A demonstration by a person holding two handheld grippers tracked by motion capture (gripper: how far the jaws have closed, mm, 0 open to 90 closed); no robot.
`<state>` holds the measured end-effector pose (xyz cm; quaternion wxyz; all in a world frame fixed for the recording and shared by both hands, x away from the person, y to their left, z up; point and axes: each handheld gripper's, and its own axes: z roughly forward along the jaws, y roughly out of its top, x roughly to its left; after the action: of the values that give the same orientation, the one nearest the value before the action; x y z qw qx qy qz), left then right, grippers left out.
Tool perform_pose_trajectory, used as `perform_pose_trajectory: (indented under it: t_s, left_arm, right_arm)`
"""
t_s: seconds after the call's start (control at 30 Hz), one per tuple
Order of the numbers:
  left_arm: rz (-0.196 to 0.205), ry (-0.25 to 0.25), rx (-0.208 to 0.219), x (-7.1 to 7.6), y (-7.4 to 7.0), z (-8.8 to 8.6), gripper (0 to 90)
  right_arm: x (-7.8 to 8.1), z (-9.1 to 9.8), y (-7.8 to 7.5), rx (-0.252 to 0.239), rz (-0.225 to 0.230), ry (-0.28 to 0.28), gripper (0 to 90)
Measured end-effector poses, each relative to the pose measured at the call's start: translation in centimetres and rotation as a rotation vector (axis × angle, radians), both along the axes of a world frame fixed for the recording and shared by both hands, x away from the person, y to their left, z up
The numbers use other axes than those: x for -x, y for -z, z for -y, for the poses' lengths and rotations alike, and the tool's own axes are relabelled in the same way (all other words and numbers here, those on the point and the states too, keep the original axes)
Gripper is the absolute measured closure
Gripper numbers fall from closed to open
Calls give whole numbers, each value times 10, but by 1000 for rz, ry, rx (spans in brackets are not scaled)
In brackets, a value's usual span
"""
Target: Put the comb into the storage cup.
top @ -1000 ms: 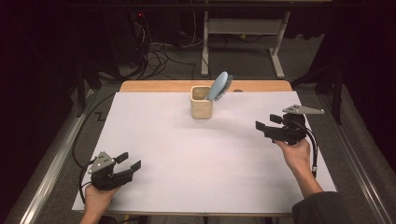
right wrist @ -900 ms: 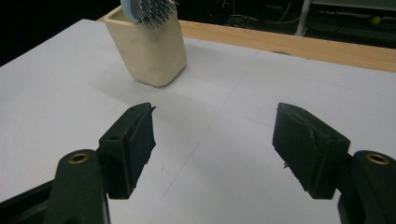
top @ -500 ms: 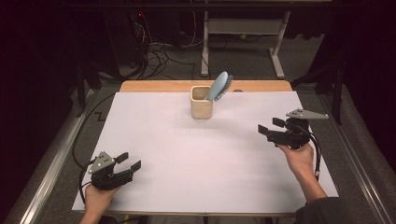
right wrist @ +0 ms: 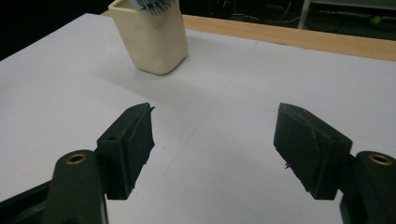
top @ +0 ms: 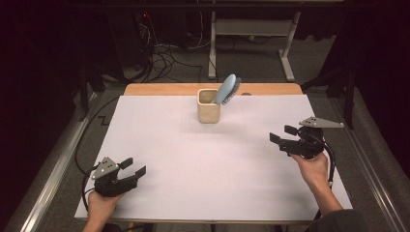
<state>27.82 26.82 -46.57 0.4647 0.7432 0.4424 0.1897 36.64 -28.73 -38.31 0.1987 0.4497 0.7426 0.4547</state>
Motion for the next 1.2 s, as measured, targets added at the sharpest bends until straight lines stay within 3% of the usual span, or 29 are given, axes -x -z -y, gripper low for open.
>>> perform_pose_trajectory:
  t_s: [1.2]
  left_arm:
    - [5, -4, 1, 1, 0, 0, 358]
  right_arm:
    - [30, 16, 22, -35, -1, 17, 289]
